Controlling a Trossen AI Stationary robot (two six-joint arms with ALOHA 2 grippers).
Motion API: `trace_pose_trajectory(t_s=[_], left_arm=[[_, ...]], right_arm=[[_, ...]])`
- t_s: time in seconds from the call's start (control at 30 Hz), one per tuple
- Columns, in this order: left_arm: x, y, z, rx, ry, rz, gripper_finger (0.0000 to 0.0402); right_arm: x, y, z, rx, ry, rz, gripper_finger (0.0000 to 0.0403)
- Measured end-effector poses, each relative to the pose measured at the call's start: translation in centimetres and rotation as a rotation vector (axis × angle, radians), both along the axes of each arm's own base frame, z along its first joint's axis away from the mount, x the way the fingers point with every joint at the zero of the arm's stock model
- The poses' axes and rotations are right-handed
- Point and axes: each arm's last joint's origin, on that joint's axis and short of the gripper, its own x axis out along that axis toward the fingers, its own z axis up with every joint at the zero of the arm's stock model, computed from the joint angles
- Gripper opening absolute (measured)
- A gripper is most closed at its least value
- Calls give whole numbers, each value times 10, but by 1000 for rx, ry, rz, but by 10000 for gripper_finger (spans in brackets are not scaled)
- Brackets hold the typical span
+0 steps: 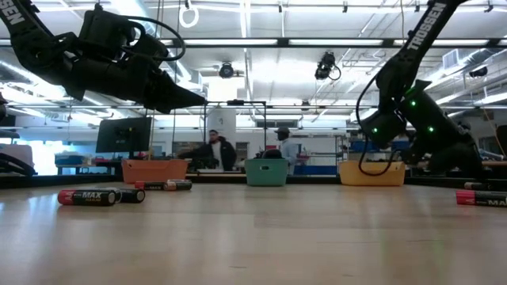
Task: Sort batteries
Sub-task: Put the brown-black battery in the orange bin
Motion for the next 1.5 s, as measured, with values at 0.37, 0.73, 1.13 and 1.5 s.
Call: trace_pose_trajectory(t_s=[0.37, 0.73, 1.13, 1.5], left_arm=[[0, 0, 0, 0, 0, 0, 6], [0, 0, 0, -1, 0, 0, 6], [0, 0, 0, -1, 0, 0, 6], [0, 0, 0, -2, 4, 0, 6]], right_arm=[[2, 0, -2, 20, -19, -3, 10], [8, 1, -4, 46, -92, 8, 10], [35, 10, 39, -102, -284, -42, 18], [36, 19, 39, -202, -421, -194, 94]])
